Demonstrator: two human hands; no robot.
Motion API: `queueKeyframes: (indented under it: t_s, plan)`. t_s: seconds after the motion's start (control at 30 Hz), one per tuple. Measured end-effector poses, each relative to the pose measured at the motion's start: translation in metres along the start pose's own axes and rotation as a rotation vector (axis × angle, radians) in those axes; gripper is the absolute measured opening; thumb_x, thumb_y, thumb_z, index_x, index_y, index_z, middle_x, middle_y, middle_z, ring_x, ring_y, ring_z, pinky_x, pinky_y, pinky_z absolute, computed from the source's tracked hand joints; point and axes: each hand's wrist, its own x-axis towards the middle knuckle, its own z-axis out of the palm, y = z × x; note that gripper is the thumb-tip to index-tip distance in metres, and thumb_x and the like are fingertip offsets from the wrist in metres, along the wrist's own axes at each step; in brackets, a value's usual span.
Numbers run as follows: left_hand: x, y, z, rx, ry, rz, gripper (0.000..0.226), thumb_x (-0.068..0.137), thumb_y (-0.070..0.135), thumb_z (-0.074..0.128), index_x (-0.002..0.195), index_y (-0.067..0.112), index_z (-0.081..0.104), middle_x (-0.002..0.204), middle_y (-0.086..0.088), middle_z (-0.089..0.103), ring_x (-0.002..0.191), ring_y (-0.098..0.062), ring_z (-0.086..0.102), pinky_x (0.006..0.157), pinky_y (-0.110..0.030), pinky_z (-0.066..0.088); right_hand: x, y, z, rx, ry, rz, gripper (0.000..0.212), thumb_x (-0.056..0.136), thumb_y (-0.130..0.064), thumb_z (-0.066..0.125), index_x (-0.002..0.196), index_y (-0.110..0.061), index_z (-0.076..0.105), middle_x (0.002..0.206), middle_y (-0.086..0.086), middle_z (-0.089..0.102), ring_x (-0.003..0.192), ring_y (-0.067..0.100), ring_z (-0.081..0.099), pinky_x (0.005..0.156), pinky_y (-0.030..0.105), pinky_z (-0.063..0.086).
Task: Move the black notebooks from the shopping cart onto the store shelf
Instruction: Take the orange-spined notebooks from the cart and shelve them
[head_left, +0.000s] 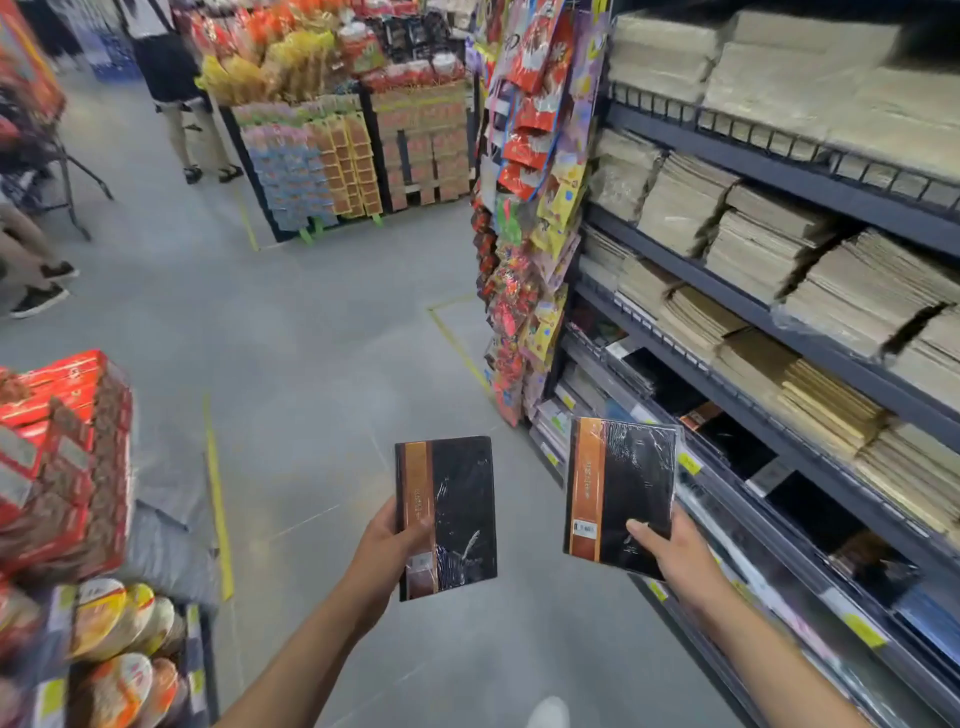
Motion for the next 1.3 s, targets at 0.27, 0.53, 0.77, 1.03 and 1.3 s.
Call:
queueKeyframes:
  t_s: [0.27,0.53,0.77,1.03,1.3]
  plan:
    - [0.095,0.033,0.039,0.043,-0.048,-0.024,0.03,0.1,0.007,0.061,0.128,0.015,0.063,0.119,-0.013,0.075,0.108,-0.038,0.072,0.097,-0.06,0.054,0.081,-0.037,-0.018,0.117,0.083,0.06,0.04,0.097,-0.007,0.064,0.133,-0.018,0.051,0.121,0.002,0.069,0.108,0.018,0.067,0.087,0.029,0.051]
    - [0.19,0.071,0.077,0.098,-0.204,-0.057,0.027,0.095,0.007,0.066,0.122,0.012,0.065,0.113,-0.014,0.077,0.101,-0.035,0.074,0.089,-0.053,0.059,0.117,-0.049,-0.027,0.148,0.208,0.115,0.048,0.097,-0.015,0.066,0.14,-0.027,0.048,0.127,-0.009,0.067,0.116,0.013,0.064,0.107,0.041,0.047]
    - [0.273,0.117,0.116,0.281,-0.487,-0.057,0.034,0.096,-0.01,0.051,0.117,0.011,0.067,0.103,-0.009,0.08,0.09,-0.021,0.077,0.072,-0.029,0.06,0.123,-0.085,-0.024,0.248,0.459,0.178,0.044,0.097,-0.012,0.065,0.135,-0.026,0.049,0.127,-0.005,0.063,0.114,0.013,0.06,0.102,0.03,0.043]
    - [0.336,0.149,0.177,0.324,-0.734,-0.043,0.036,0.101,0.001,0.056,0.121,0.03,0.063,0.115,0.002,0.077,0.107,-0.019,0.073,0.096,-0.04,0.056,0.112,-0.092,-0.012,0.405,0.741,0.16,0.051,0.095,-0.016,0.068,0.141,-0.029,0.048,0.132,-0.011,0.063,0.12,0.009,0.058,0.11,0.037,0.04]
    - [0.346,0.139,0.227,0.329,-0.851,-0.077,0.036,0.101,0.0,0.055,0.127,0.025,0.06,0.123,-0.007,0.074,0.115,-0.028,0.07,0.105,-0.051,0.051,0.109,-0.076,-0.033,0.635,0.951,0.121,0.039,0.093,-0.004,0.052,0.111,-0.036,0.062,0.114,0.0,0.074,0.108,0.023,0.067,0.102,0.046,0.049]
